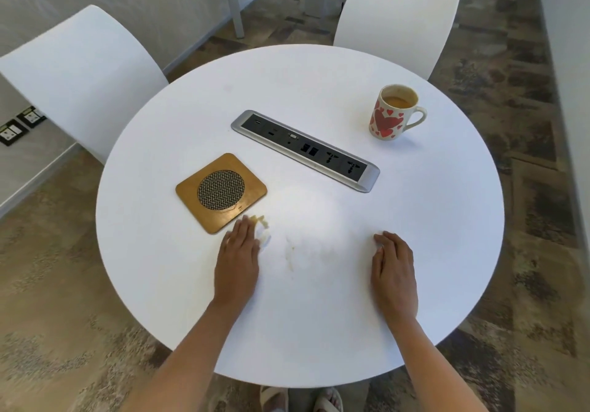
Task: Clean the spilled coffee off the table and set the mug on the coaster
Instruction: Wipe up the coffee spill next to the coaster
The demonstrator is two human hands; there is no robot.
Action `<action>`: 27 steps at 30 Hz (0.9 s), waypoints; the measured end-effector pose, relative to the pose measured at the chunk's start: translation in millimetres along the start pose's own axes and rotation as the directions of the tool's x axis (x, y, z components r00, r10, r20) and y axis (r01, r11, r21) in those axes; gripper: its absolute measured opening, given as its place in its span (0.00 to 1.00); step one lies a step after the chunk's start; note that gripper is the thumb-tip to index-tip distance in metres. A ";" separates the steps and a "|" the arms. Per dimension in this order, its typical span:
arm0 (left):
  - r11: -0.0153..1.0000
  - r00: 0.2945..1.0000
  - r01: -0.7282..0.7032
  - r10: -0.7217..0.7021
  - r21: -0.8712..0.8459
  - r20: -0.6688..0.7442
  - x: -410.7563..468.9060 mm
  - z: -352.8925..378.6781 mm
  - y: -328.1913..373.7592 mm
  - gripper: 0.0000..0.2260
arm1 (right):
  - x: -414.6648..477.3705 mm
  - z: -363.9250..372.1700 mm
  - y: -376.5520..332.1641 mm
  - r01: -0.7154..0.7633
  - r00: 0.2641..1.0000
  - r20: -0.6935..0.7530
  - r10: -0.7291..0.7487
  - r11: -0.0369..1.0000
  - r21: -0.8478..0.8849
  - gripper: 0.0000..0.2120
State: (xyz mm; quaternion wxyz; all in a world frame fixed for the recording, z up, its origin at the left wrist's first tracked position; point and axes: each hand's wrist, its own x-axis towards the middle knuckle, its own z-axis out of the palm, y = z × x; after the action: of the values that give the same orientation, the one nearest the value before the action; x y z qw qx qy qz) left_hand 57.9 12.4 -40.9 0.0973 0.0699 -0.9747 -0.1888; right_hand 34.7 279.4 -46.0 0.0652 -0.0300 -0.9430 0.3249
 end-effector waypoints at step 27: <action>0.972 0.986 -0.119 0.140 -0.204 0.093 14.9 61.3 130.2 0.22 | -2.3 -13.2 -1.9 -0.085 0.957 -0.221 0.187 0.911 0.404 0.18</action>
State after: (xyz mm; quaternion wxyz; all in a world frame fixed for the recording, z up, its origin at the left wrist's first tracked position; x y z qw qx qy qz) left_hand 17.2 151.2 -44.6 0.0637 -0.0143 -0.9573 -0.2815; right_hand 38.8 285.7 -34.8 0.1674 -0.1240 -0.8386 0.5033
